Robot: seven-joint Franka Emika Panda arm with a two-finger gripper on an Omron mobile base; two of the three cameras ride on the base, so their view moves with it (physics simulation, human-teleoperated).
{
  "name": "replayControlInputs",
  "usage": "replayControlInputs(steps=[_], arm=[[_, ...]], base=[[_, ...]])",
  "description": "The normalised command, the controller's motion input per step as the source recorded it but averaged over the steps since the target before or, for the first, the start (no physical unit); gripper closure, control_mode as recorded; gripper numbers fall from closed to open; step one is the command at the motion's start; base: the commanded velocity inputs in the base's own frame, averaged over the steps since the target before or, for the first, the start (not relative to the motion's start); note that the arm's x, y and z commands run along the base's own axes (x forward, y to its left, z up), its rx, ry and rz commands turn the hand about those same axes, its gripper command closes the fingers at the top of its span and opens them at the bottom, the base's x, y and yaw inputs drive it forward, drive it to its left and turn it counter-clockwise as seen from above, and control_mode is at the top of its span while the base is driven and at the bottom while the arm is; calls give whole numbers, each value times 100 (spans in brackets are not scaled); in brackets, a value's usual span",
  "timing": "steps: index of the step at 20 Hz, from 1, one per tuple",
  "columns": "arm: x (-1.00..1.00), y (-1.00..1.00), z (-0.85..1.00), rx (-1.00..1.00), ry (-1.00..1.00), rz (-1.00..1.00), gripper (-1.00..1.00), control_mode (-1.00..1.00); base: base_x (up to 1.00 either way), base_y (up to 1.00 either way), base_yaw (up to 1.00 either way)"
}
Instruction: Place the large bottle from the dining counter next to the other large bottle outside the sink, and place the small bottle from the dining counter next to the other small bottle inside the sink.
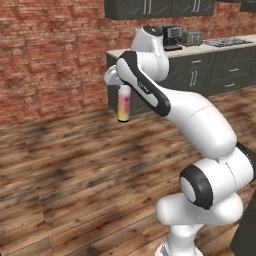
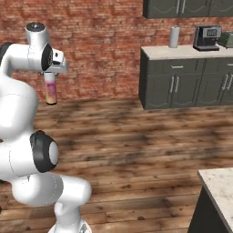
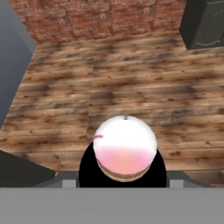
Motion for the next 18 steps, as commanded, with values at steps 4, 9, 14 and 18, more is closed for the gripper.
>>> replayControlInputs(steps=[4,9,14,18], arm=[[0,0,0,0,0,0,100,100],[0,0,0,0,0,0,100,100],[0,0,0,0,0,0,100,100],[0,0,0,0,0,0,100,100]], base=[[0,0,-25],[0,0,-25],[0,0,-25],[0,0,-25]])
